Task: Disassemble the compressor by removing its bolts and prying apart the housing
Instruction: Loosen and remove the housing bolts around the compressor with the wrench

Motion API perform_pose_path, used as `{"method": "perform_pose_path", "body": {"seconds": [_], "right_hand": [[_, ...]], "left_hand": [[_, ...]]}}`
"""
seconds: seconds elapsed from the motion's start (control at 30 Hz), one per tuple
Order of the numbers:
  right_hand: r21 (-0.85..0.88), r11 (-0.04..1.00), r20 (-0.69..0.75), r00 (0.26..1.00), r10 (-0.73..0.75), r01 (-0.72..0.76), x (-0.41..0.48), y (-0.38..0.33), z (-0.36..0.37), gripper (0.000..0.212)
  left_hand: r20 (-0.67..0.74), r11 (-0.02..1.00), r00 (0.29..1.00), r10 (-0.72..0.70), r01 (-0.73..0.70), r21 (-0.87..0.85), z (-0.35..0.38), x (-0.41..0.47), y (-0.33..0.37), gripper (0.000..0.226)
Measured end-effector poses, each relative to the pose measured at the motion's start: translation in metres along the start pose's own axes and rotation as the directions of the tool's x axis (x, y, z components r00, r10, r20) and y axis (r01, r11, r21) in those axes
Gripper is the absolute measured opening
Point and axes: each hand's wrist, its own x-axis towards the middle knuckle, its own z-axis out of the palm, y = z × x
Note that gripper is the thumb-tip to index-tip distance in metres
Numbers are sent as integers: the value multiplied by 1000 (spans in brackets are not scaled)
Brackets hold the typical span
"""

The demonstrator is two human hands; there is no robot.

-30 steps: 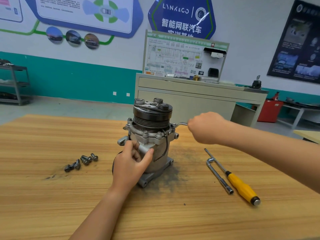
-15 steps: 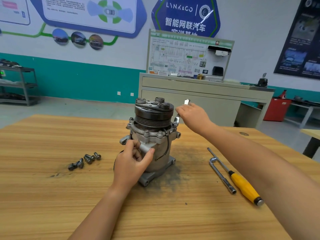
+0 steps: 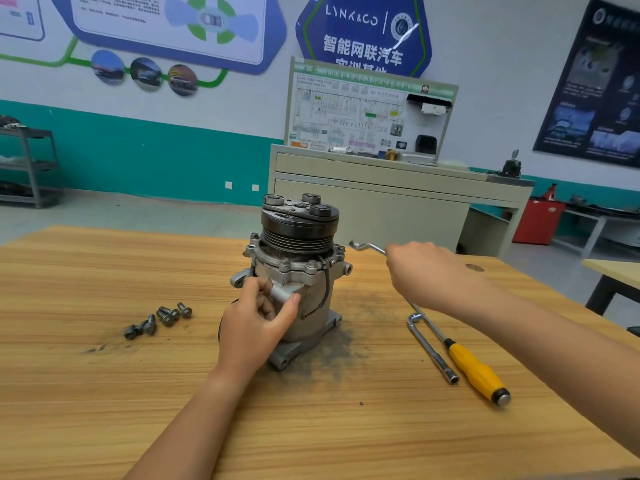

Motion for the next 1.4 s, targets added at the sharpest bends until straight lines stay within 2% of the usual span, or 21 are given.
{"method": "perform_pose_path", "body": {"seconds": [0.13,0.23,0.47,0.57,0.63,0.8,0.97,1.23,1.4], "right_hand": [[-36,999,29,999,-30,31,1,-13,-9,19],[-126,990,45,997,-64,69,3,-21,-15,21],[-285,949,152,984,-96,137,8,-35,-29,11],[-314,935,157,980,-121,166,12,-30,-28,9],[-323,926,174,974,-146,197,17,-20,-28,16],[-461,845,194,960,-203,272,32,2,-22,20],[-450,871,75,981,-181,195,61,5,-6,16],[-240,945,-212,938,-273,221,112,-13,31,34],[-89,975,-327,918,-222,204,113,-4,42,34]], "left_hand": [[4,1000,1000,8,-8,17,0,0,-2,28],[12,1000,1000,18,-18,8,0,0,-2,26],[5,1000,1000,19,-19,5,1,0,-2,26],[8,1000,1000,12,-12,3,1,1,-2,25],[3,1000,1000,5,-5,1,1,0,-1,26],[14,1000,1000,-2,2,-16,0,1,0,27],[17,1000,1000,1,-1,-13,0,0,2,27],[5,1000,1000,-1,1,22,-1,1,1,29],[16,1000,1000,-1,0,14,-3,1,3,28]]}}
